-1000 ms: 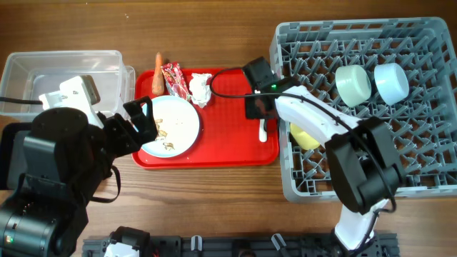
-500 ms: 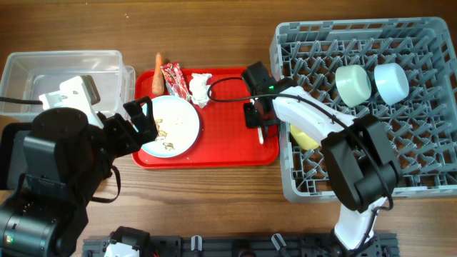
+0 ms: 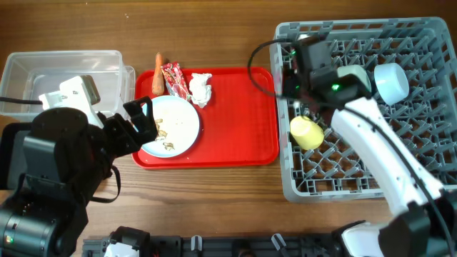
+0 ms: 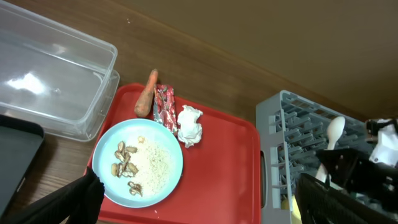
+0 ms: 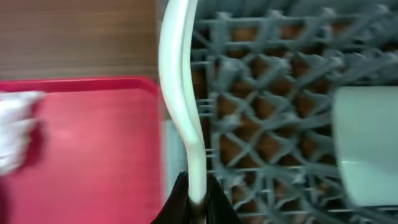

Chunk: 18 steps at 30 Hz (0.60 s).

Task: Sort waste into correct bins and load items into the dishwasher rack
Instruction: 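Insert the white spoon into the dish rack and release it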

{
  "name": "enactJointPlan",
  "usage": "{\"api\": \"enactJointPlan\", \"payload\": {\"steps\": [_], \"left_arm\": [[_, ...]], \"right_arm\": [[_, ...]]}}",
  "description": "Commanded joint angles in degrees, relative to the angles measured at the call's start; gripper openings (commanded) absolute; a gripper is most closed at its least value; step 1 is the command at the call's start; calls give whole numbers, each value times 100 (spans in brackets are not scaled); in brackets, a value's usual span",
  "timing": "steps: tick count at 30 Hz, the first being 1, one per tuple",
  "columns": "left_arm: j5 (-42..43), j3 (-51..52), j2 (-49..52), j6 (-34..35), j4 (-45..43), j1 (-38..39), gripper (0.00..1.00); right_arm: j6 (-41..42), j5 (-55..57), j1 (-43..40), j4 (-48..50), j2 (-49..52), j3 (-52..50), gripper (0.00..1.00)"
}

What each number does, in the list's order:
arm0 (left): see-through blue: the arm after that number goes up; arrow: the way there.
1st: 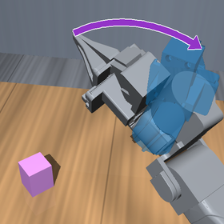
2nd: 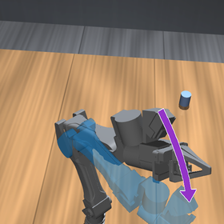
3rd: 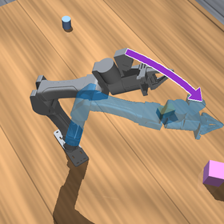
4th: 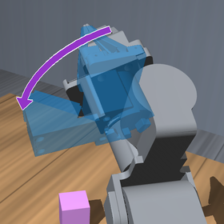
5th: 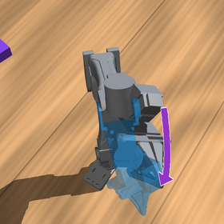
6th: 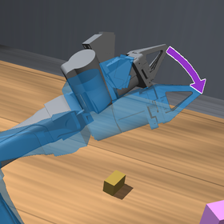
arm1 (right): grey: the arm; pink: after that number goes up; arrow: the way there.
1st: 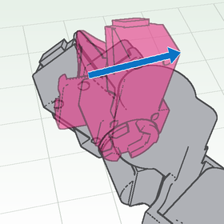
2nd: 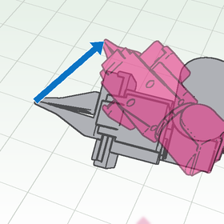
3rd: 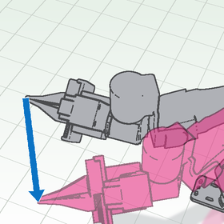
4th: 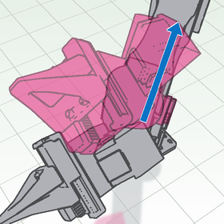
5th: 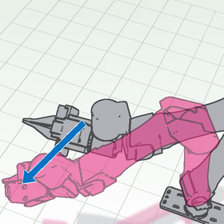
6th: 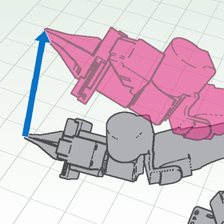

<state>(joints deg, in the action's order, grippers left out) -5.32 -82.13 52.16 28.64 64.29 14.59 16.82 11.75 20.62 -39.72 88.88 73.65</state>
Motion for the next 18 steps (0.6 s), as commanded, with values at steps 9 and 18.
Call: {"api": "enactJointPlan", "payload": {"steps": [9, 18], "left_arm": [[-76, -2, -24, 15, -13, -35, 100], [-76, -2, -24, 15, -13, -35, 100]], "right_arm": [[-868, -848, -372, 184, 170, 42, 50], [-756, -2603, -367, -614, -2522, 39, 100]]}}
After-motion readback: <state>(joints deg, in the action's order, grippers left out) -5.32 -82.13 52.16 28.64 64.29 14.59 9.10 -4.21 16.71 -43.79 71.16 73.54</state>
